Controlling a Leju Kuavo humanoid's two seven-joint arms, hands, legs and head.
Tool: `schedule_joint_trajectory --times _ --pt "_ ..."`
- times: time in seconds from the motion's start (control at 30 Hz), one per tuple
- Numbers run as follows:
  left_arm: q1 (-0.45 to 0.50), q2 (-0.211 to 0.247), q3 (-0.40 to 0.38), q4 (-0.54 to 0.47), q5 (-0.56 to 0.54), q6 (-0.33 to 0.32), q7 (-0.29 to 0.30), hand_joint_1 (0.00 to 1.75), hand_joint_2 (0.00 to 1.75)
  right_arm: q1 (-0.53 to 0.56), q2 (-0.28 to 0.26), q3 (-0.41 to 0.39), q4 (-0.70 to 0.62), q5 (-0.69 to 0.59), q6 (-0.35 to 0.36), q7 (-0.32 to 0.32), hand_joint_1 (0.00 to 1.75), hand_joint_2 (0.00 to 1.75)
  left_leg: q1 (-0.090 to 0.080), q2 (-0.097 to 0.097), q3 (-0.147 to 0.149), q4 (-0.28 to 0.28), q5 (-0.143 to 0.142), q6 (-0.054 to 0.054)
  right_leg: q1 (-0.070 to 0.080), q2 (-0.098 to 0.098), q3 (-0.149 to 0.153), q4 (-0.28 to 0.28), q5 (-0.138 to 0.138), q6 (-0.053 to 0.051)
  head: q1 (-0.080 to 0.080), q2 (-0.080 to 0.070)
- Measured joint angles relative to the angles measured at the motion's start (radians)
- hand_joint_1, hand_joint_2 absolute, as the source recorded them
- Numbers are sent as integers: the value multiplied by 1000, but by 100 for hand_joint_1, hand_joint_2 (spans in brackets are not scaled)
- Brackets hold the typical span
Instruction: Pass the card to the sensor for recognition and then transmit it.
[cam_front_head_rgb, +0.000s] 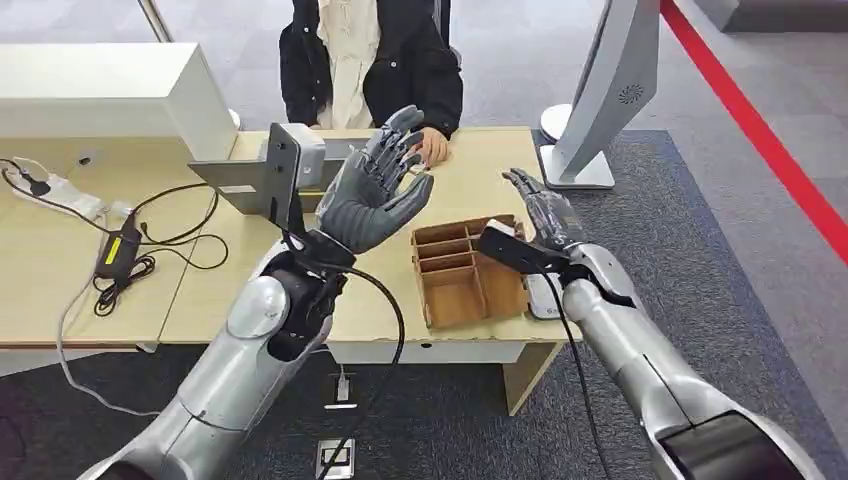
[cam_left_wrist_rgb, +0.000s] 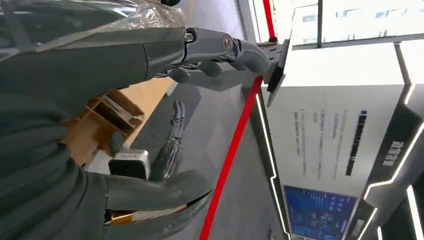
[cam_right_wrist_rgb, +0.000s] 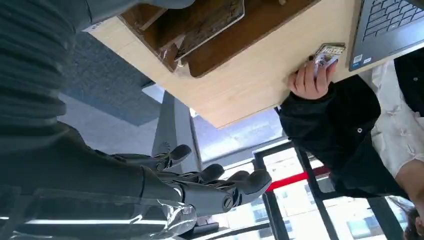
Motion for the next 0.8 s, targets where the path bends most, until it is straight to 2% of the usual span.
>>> schedule_joint_trajectory --times 0.33,0.53,0.8 --pt "-2 -7 0 16 7 -3 -8 0 175 -12 5 10 33 9 15 -6 0 175 0 0 0 0 0 0 0 0 0 0 0 0 0 0" --pt "-14 -16 -1 33 11 -6 -18 0 175 -60 7 16 94 28 21 -37 0 175 0 0 0 0 0 0 0 0 0 0 0 0 0 0" --pt "-16 -20 -1 42 12 -6 -18 0 175 -93 20 25 146 38 30 -38 0 175 0 0 0 0 0 0 0 0 0 0 0 0 0 0"
